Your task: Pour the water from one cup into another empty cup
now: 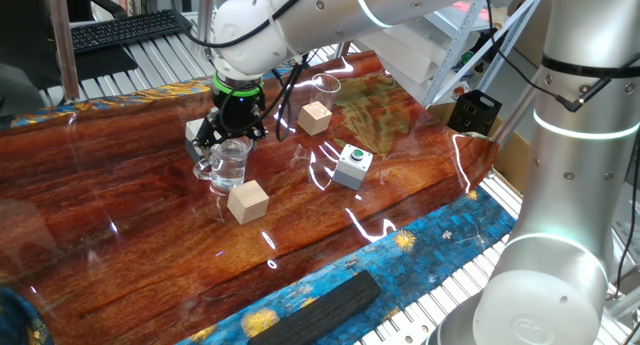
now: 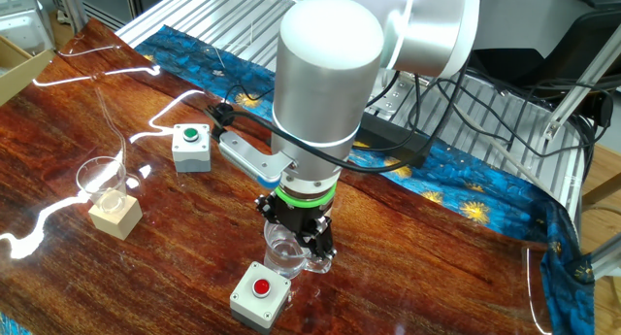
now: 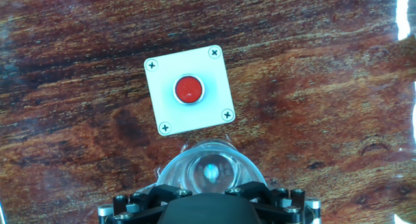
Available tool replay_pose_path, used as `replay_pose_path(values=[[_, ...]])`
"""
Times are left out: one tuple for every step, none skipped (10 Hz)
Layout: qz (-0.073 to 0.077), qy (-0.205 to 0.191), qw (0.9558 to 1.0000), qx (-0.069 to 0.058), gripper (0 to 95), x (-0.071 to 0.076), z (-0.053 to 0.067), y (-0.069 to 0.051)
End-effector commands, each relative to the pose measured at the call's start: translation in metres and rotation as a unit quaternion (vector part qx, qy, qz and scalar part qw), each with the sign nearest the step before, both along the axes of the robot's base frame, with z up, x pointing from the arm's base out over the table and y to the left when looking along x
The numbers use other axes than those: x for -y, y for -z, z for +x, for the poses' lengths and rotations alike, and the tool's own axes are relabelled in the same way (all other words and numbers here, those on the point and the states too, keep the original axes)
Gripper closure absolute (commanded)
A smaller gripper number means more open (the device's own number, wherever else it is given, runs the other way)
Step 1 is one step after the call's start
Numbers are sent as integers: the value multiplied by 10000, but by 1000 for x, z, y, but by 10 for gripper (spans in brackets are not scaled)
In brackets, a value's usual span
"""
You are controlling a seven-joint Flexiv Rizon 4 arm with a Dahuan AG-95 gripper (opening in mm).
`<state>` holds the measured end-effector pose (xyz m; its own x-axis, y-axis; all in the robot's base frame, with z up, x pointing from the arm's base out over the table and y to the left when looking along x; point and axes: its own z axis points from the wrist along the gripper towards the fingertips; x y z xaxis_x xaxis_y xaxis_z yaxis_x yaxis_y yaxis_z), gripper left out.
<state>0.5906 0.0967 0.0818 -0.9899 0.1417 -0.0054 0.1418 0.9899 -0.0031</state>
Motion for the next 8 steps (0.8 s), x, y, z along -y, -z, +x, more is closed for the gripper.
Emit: replay_pose_path(values=[[-6, 6, 10000, 21, 0, 0, 1, 1], [-2, 4, 10000, 13, 0, 0, 1, 1], [-13, 1, 10000, 12, 190, 0, 1, 1], [-50, -61, 10000, 10, 190, 0, 1, 1], [-80, -97, 9999, 19, 380, 0, 1, 1], [-97, -122, 9999, 17, 760, 0, 1, 1], [-87, -126, 9999, 18, 760, 0, 1, 1], [-81, -127, 9999, 17, 950, 0, 1, 1]])
